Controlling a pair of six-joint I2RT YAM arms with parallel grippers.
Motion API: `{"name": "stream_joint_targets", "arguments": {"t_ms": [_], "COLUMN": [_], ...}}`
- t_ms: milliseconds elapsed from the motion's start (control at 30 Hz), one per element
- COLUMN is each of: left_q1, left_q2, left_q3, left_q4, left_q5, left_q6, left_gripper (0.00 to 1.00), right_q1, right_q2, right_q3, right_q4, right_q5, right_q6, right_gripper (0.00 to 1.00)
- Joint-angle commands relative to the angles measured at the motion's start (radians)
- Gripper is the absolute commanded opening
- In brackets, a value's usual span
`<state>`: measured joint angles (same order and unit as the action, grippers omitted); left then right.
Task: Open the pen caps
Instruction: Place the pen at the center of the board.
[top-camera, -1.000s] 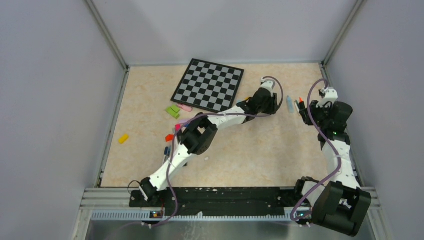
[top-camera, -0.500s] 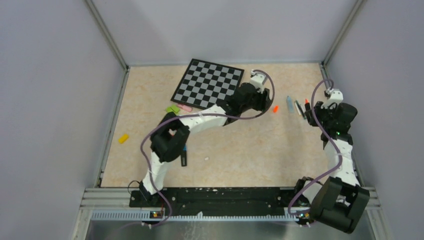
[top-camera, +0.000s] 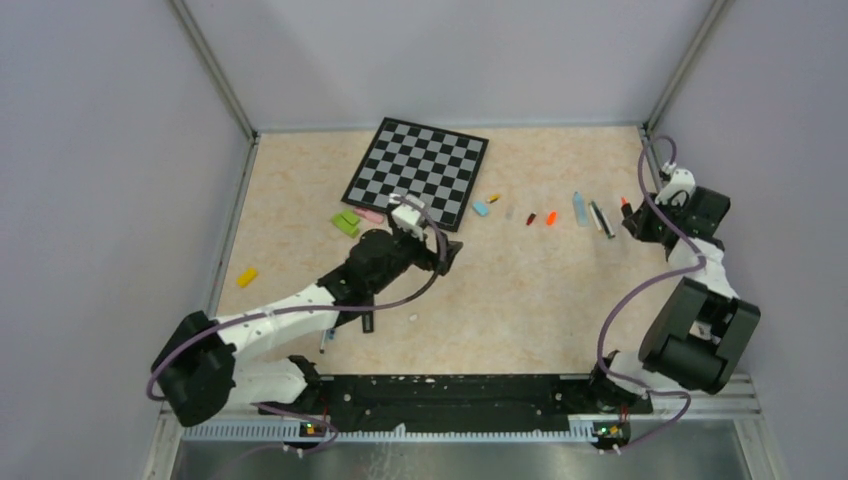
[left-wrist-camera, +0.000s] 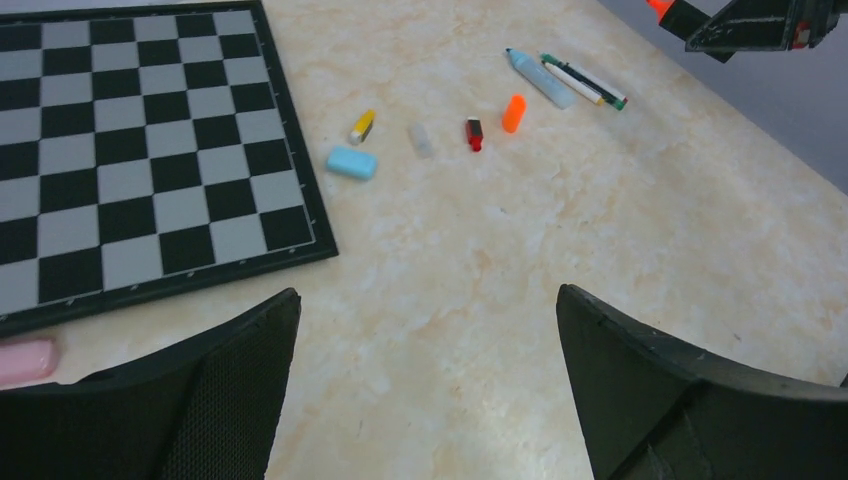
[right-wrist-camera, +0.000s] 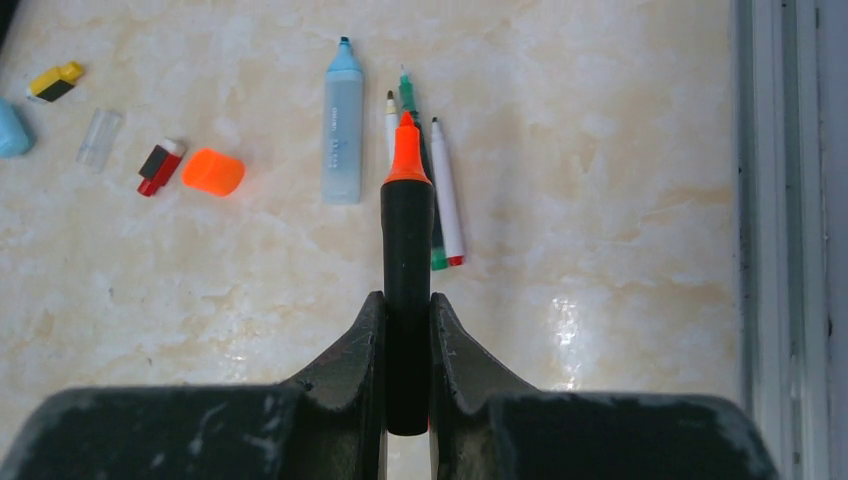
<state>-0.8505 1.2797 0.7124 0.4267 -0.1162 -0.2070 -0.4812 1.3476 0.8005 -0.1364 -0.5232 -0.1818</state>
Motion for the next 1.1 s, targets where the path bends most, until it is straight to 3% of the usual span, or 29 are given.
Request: {"name": "stream_joint_targets", "arguments": {"t_ms": [0, 400, 733, 1067], "left_q1": [0.039, 0.039, 0.04, 0.039], "left_q2": [-0.197, -0.551, -0.668, -0.684], "left_q3": [-0.152, -0.426, -0.454, -0.427], "left_q4": [0.033, -0.058, -0.168, -0.207], "left_q5": [0.083, 0.105, 0.158, 0.164], "left_q6": [-0.036, -0.118, -0.171, -0.213], "left_gripper": [0.99, 0.99, 0.99, 0.99], "right_q1": [-0.036, -0.035, -0.022, -0.022], "right_q2": [0.125, 0.456, 0.599, 0.609], "right_q3": [0.133, 0.39, 0.496, 0.483], "right_q4": [-0.022, -0.175, -0.222, -0.219], "right_q5": [-0.103, -0.116, -0.076, -0.095], "right_q6": [-0.079, -0.12, -0.122, -0.111], "right_gripper": [0.0, 0.01, 0.14, 0.29]}}
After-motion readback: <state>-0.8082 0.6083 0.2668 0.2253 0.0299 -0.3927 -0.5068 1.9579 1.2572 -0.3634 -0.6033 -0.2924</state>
